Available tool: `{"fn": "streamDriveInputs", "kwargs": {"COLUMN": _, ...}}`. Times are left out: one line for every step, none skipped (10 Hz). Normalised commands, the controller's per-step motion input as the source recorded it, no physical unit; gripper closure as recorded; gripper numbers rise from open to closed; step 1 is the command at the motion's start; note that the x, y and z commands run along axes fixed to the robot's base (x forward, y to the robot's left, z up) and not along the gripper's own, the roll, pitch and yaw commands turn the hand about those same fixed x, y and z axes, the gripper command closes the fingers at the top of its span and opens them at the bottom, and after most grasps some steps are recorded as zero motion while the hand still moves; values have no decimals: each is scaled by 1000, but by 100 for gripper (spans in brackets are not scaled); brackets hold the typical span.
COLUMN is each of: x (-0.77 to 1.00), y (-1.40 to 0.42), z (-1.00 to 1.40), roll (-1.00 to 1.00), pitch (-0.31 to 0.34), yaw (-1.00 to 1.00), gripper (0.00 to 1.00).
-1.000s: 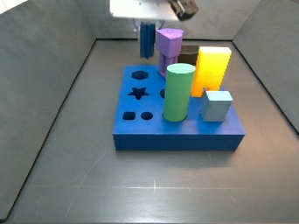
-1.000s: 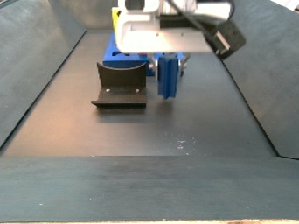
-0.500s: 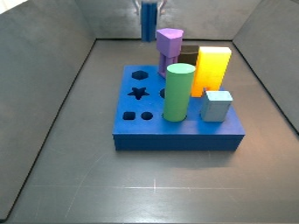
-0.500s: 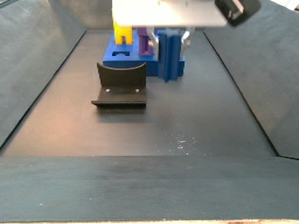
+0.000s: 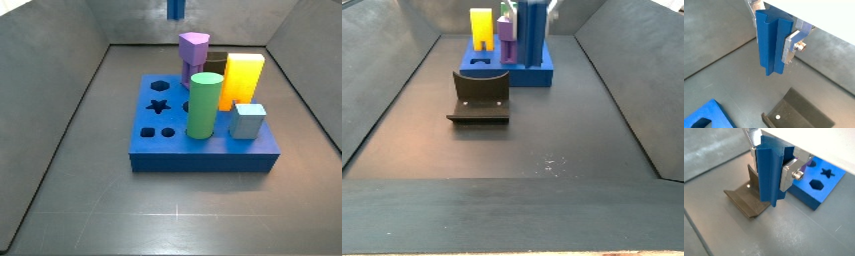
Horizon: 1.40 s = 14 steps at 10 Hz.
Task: Pick up the star object. Move up. Move to above the board. Insert the star object.
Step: Move to above the board.
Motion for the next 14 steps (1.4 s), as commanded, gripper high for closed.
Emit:
{"fn": "streamDriveInputs", "kwargs": {"x": 124, "y": 71, "z": 1000, "roll": -137, "pitch": 73, "yaw": -2, "gripper": 100}}
{"fn": "streamDriveInputs", "kwargs": {"x": 116, "y": 68, "z": 1000, "roll": -136, "pitch": 76, "yaw": -7, "gripper": 100}}
{"fn": "streamDriveInputs", "kwargs": {"x": 110, "y": 67, "z": 1000, "roll": -134, "pitch": 74, "yaw": -11, "gripper": 100}}
{"fn": "streamDriveInputs", "kwargs": {"x": 100, "y": 67, "z": 1000, "roll": -132, "pitch": 75, "yaw": -15, "gripper": 100}}
{"fn": "streamDriveInputs", "kwargs": {"x": 89, "y": 63, "z": 961, "roll": -131, "pitch": 75, "yaw": -18, "gripper": 100}}
{"fn": "streamDriveInputs", "kwargs": {"x": 62, "y": 50, "z": 786, "roll": -130, "pitch": 77, "yaw": -21, "gripper": 100}}
{"fn": "streamDriveInputs", "kwargs": {"x": 46, "y": 38, "z": 616, "roll": -128, "pitch": 76, "yaw": -24, "gripper": 100}}
{"fn": "streamDriveInputs", "kwargs": {"x": 28, "y": 29, "z": 389, "roll": -125, "pitch": 74, "yaw": -25, "gripper": 100}}
{"fn": "streamDriveInputs", "kwargs": {"x": 23, "y": 26, "z": 219, "roll": -123, "pitch": 72, "yaw": -26, "gripper": 100}}
{"fn": "streamDriveInputs", "kwargs": {"x": -104, "y": -1000, "z": 85, "roll": 60, "pitch": 213, "yaw": -238, "gripper": 100}}
{"fn": "streamDriveInputs", "kwargs": {"x": -102, "y": -1000, "z": 70, "roll": 72, "pitch": 200, "yaw": -225, "gripper": 100}}
{"fn": "streamDriveInputs", "kwargs": {"x": -107, "y": -1000, "z": 77, "roll": 110, "pitch": 116, "yaw": -99, "gripper": 100}}
{"fn": "streamDriveInputs", "kwargs": {"x": -106, "y": -1000, "z": 75, "roll": 80, "pitch": 65, "yaw": -43, "gripper": 100}}
{"fn": "streamDriveInputs", "kwargs": {"x": -107, "y": -1000, "z": 78, "roll": 68, "pitch": 28, "yaw": -21, "gripper": 100}}
